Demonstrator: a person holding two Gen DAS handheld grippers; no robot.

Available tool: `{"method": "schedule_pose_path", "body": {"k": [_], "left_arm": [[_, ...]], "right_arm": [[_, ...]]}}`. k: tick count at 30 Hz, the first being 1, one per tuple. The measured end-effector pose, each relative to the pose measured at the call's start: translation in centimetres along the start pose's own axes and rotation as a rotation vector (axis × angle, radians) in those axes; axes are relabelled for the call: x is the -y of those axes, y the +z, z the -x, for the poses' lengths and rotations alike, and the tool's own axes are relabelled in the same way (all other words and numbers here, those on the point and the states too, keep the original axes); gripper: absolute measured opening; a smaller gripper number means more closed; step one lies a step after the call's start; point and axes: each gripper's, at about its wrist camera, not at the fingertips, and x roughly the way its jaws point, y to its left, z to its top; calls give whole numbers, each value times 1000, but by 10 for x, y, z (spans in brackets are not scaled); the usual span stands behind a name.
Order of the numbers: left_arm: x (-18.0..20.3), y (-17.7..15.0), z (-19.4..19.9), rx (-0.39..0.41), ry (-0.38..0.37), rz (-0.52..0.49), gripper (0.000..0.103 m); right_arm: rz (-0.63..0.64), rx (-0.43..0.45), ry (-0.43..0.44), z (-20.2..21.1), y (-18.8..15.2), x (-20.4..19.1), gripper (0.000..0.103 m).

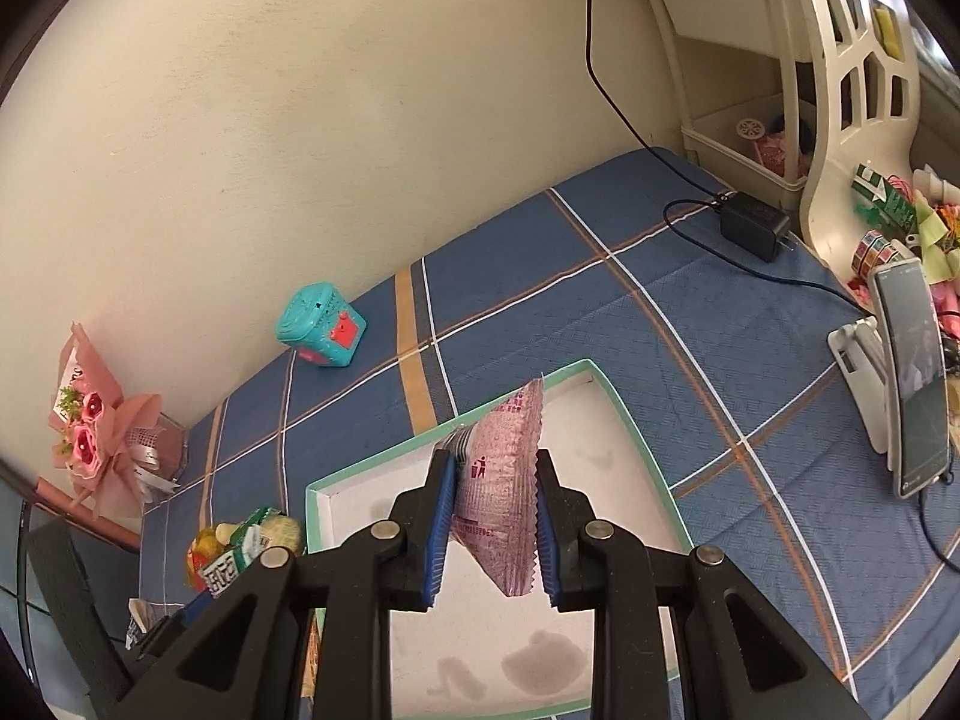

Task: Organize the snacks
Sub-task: 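Carry the cracker pack and pink pastry pack with both grippers over the teal-rimmed tray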

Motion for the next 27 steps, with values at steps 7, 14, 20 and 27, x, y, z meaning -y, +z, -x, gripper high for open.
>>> {"method": "schedule_pose_path", "body": {"k": [7,14,20,27], "left_arm": [[3,1,-33,-21,23,-29,63],[1,7,-57,-40,25,-11,63],[8,7,-74,-64,11,-19,63],[14,5,-79,-83,-6,-28,64]], "right_arm": [[14,-48,-1,-32,-7,4,26],[16,-85,-13,-55,-8,9,27],[22,-113,-41,-66,-10,13,29],[19,-136,-79,-70,-12,20,30]]}}
